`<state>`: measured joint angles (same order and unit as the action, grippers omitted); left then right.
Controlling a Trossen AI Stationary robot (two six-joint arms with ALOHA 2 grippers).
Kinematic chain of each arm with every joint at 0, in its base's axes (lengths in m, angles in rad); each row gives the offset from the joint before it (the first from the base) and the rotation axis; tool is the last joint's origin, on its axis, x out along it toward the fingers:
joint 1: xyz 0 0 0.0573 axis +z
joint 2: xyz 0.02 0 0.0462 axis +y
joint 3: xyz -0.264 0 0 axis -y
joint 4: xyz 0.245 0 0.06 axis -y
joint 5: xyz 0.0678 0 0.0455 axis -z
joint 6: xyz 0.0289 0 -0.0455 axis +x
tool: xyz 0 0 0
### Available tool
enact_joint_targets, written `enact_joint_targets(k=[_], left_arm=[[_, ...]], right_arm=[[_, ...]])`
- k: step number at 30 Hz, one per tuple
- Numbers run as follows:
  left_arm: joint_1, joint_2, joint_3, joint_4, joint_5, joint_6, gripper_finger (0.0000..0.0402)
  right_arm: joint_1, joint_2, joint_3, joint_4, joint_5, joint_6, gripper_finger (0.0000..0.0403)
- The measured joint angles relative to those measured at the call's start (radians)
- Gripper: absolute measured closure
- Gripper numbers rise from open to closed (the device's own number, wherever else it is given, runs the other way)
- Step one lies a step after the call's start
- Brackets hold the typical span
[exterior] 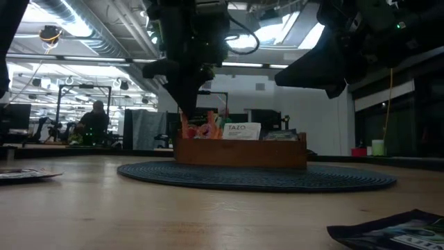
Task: Pick & Place Tea
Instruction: Put the orange tea bag into the left side of the wooden organizer
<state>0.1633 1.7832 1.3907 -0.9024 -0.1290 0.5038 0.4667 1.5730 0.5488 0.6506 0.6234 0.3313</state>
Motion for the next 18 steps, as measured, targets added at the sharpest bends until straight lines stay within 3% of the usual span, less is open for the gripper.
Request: enact_joint_targets(k=[4,11,18], left_arm=[[-0.016,0.000,0.000,-0.002,-0.086,-0.005,0.0342],[-0.026,-0.022,0.000,0.000,-0.143,0.016,0.0293],[-0.061,-0.094,0.049,-0.115,-0.234,0.012,0.0283]], right_arm=[[0.000,0.000,0.000,0.000,0.000,0.000,0.0377],[0.000,0.000,0.000,0.001,0.000,0.000,0.0377],[0.000,0.000,0.000,0.003,0.000,0.000,0.0377]])
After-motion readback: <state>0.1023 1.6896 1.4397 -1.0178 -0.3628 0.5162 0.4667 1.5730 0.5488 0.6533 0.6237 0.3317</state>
